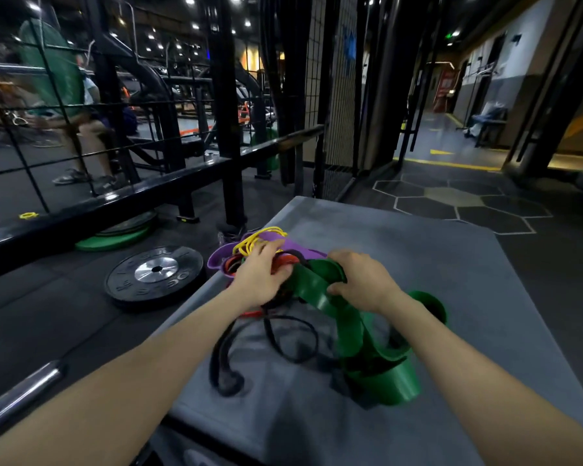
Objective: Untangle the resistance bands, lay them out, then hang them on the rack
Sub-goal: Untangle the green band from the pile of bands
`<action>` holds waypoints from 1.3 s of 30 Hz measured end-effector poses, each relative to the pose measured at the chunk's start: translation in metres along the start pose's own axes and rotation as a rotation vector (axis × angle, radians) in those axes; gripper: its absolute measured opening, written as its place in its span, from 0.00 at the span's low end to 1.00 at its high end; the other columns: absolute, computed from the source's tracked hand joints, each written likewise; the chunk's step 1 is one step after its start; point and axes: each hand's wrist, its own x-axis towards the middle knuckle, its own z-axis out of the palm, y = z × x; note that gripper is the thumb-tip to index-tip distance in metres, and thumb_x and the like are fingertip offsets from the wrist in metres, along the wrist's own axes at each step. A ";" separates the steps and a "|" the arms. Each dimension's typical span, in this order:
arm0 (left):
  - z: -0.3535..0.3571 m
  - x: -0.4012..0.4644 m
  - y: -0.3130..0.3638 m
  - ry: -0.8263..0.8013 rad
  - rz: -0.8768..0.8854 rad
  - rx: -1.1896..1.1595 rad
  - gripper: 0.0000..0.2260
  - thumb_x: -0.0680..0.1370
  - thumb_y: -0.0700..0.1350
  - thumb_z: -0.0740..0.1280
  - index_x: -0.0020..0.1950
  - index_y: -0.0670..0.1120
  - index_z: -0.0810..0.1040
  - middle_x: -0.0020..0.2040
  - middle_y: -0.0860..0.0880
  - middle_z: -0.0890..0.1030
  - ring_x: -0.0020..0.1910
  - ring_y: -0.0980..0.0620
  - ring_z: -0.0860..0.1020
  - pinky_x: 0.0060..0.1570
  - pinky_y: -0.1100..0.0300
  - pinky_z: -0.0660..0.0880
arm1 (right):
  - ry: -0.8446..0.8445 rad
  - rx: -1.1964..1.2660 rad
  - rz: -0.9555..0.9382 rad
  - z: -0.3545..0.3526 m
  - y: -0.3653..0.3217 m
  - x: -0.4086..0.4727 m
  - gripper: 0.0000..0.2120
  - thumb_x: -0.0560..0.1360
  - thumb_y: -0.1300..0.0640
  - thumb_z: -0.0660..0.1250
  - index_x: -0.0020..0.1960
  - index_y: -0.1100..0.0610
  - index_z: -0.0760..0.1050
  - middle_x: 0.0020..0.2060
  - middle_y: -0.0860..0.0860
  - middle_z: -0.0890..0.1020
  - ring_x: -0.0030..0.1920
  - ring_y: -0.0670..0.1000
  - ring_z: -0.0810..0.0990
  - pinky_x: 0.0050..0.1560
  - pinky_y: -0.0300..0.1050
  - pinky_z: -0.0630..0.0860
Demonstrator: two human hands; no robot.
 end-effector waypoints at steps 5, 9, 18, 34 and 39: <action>-0.002 0.026 0.003 -0.032 0.071 0.058 0.31 0.69 0.68 0.54 0.61 0.50 0.74 0.56 0.45 0.78 0.58 0.43 0.74 0.60 0.47 0.70 | 0.019 0.114 -0.003 -0.029 0.004 0.011 0.10 0.69 0.56 0.73 0.45 0.52 0.73 0.44 0.50 0.80 0.48 0.55 0.79 0.46 0.49 0.75; -0.027 0.032 0.012 0.069 0.107 -0.058 0.15 0.78 0.52 0.61 0.54 0.43 0.78 0.46 0.47 0.81 0.47 0.49 0.77 0.51 0.54 0.73 | 0.092 0.366 0.015 -0.054 0.006 0.016 0.09 0.69 0.60 0.74 0.46 0.54 0.75 0.37 0.45 0.80 0.40 0.47 0.81 0.43 0.44 0.77; -0.027 0.020 0.010 -0.026 0.127 -0.257 0.20 0.76 0.50 0.66 0.66 0.45 0.69 0.60 0.48 0.73 0.61 0.51 0.72 0.64 0.58 0.67 | 0.087 0.789 0.074 -0.055 0.009 0.012 0.07 0.69 0.66 0.73 0.42 0.57 0.77 0.35 0.49 0.83 0.34 0.44 0.83 0.35 0.36 0.77; -0.009 0.011 0.015 0.055 0.268 -0.061 0.23 0.63 0.55 0.76 0.56 0.53 0.79 0.54 0.50 0.71 0.56 0.53 0.69 0.62 0.61 0.65 | 0.118 0.479 0.050 -0.040 0.015 0.013 0.09 0.78 0.56 0.64 0.40 0.56 0.76 0.36 0.53 0.82 0.40 0.52 0.81 0.46 0.53 0.78; -0.020 0.019 0.024 0.313 0.251 -0.109 0.05 0.72 0.37 0.69 0.46 0.42 0.84 0.43 0.50 0.75 0.43 0.53 0.74 0.44 0.63 0.70 | 0.330 0.482 0.149 -0.041 0.012 0.015 0.06 0.78 0.59 0.63 0.43 0.57 0.75 0.36 0.52 0.80 0.38 0.52 0.78 0.37 0.43 0.71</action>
